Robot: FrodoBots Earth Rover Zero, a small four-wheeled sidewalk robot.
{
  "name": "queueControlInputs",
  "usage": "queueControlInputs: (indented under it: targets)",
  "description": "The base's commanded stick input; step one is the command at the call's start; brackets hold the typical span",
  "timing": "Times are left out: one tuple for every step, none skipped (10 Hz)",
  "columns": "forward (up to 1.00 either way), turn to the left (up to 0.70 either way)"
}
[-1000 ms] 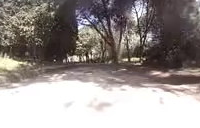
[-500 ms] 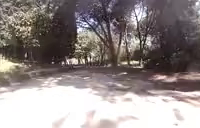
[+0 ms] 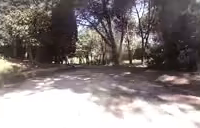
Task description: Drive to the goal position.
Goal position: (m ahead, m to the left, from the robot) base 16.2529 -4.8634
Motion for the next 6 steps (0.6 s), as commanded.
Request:
queueControlInputs:
  targets:
    - [0.85,0.00]
    - [0.85,0.00]
    - [0.85,0.00]
    - [0.85,0.00]
    - [0.85,0.00]
    - [0.85,0.00]
